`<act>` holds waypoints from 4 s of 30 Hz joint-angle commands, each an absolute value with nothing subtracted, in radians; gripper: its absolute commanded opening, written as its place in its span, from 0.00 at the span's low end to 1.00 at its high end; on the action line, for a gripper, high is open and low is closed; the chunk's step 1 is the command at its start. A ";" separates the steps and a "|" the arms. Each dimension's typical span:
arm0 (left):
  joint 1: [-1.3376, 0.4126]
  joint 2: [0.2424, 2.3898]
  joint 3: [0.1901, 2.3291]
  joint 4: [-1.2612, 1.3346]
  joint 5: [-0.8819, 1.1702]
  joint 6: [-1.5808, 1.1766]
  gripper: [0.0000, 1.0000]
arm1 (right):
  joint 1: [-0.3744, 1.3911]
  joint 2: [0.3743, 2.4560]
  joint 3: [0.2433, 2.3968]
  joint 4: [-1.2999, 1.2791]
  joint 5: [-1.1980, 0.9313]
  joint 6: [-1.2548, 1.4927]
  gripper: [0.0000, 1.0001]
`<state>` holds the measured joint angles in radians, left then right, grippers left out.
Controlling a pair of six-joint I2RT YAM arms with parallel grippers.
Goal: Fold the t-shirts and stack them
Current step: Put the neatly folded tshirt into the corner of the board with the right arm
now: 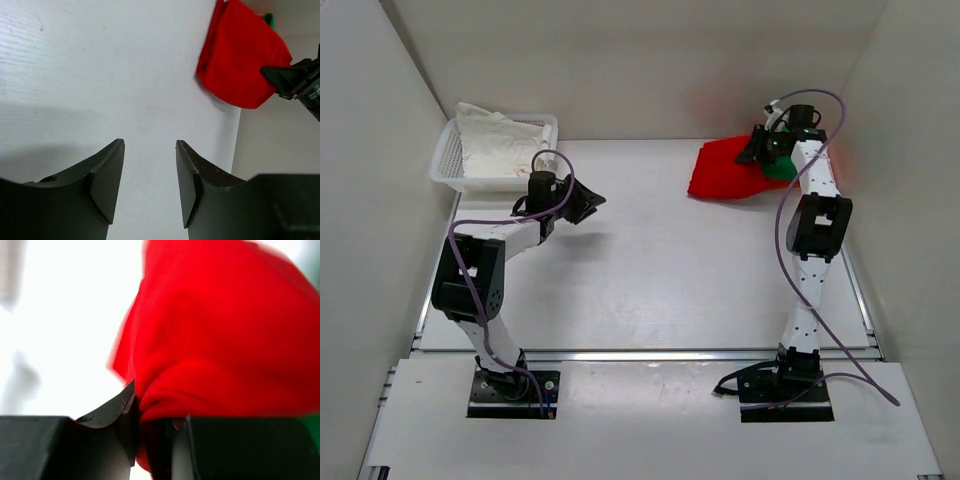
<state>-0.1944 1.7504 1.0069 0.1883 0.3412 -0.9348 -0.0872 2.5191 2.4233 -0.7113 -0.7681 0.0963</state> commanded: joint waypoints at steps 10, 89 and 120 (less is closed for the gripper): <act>-0.212 1.720 0.943 0.155 0.362 -0.848 0.57 | -0.227 2.471 2.438 -0.692 -0.522 -0.156 0.00; -0.284 1.667 0.854 0.086 0.367 -0.827 0.56 | -0.360 2.357 2.418 -0.414 -0.715 -0.313 0.00; -0.285 1.565 0.755 0.161 0.430 -0.890 0.57 | -0.222 2.056 1.996 -0.138 -0.060 -0.339 0.77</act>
<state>-0.2863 1.6489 0.7864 0.1226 0.4065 -0.8719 -0.2142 2.2017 2.0415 -0.2192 -0.0849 -0.3470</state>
